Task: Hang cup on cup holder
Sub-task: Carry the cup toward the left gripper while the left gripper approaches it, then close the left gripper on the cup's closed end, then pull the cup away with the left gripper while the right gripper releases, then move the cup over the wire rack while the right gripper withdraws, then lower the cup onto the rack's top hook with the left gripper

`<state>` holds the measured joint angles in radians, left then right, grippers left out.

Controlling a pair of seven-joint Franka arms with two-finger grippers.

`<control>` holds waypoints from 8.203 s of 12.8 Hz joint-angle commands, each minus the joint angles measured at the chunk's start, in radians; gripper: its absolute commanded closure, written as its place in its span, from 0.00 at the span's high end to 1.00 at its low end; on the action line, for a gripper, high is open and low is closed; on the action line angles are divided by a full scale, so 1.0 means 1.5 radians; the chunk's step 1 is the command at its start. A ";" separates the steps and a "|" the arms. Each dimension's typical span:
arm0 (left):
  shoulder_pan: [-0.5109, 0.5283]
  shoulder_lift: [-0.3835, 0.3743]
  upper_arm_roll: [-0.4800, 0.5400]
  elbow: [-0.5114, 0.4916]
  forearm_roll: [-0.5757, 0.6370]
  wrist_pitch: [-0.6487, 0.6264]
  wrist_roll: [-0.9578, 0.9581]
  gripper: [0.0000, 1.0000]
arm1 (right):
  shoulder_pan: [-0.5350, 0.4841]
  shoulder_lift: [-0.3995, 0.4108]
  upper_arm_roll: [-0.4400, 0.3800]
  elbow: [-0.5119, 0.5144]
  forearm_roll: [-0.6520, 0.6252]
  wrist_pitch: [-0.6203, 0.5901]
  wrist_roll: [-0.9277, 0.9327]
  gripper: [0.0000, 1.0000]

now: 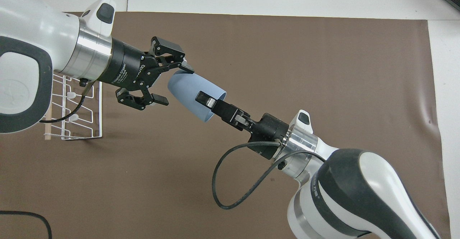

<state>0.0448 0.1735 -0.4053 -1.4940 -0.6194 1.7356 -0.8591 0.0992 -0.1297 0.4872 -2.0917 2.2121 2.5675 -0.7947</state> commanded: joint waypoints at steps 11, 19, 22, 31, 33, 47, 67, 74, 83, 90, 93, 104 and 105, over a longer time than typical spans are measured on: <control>-0.018 -0.006 -0.003 -0.016 -0.005 0.052 0.000 0.60 | -0.008 -0.007 0.012 0.001 -0.005 0.025 0.023 0.00; -0.013 -0.006 -0.002 -0.017 -0.019 0.058 -0.032 0.00 | -0.006 -0.004 0.019 0.001 -0.016 0.060 0.057 0.33; -0.007 -0.007 -0.001 -0.017 -0.016 0.054 -0.032 0.00 | -0.006 0.002 0.031 0.004 -0.027 0.095 0.060 1.00; -0.003 -0.028 0.041 -0.015 0.134 0.030 -0.046 0.00 | -0.006 0.003 0.031 0.017 -0.064 0.127 0.059 1.00; -0.003 -0.029 0.041 -0.016 0.230 0.031 -0.057 0.00 | -0.006 0.005 0.030 0.017 -0.185 0.146 0.053 1.00; 0.047 -0.024 0.042 -0.035 0.685 0.184 -0.025 0.00 | -0.012 0.089 -0.181 0.220 -1.228 -0.284 0.050 1.00; 0.142 -0.096 0.045 -0.328 0.859 0.478 -0.019 0.00 | -0.012 0.052 -0.382 0.213 -1.492 -0.538 0.638 1.00; 0.152 -0.103 0.046 -0.367 0.871 0.510 -0.018 0.00 | -0.011 0.057 -0.381 0.316 -1.485 -0.643 0.635 1.00; 0.151 -0.097 0.043 -0.358 0.862 0.497 0.020 1.00 | -0.012 0.048 -0.382 0.301 -1.483 -0.629 0.621 1.00; 0.131 -0.090 0.038 -0.281 0.633 0.305 0.281 1.00 | -0.012 0.042 -0.381 0.301 -1.483 -0.629 0.621 1.00; 0.139 -0.095 0.041 -0.227 0.533 0.180 0.434 1.00 | -0.012 0.042 -0.381 0.301 -1.483 -0.629 0.621 1.00; 0.135 -0.096 0.040 -0.055 0.408 -0.083 0.508 1.00 | -0.012 0.042 -0.381 0.301 -1.483 -0.629 0.621 1.00; 0.133 -0.090 0.041 -0.023 0.411 -0.121 0.508 1.00 | -0.012 0.042 -0.381 0.301 -1.483 -0.629 0.621 1.00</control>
<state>0.2526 0.0255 -0.3501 -1.6076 0.0121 1.6426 -0.1136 0.0859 -0.0538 -0.0881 -1.6333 -0.0077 1.6278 0.1375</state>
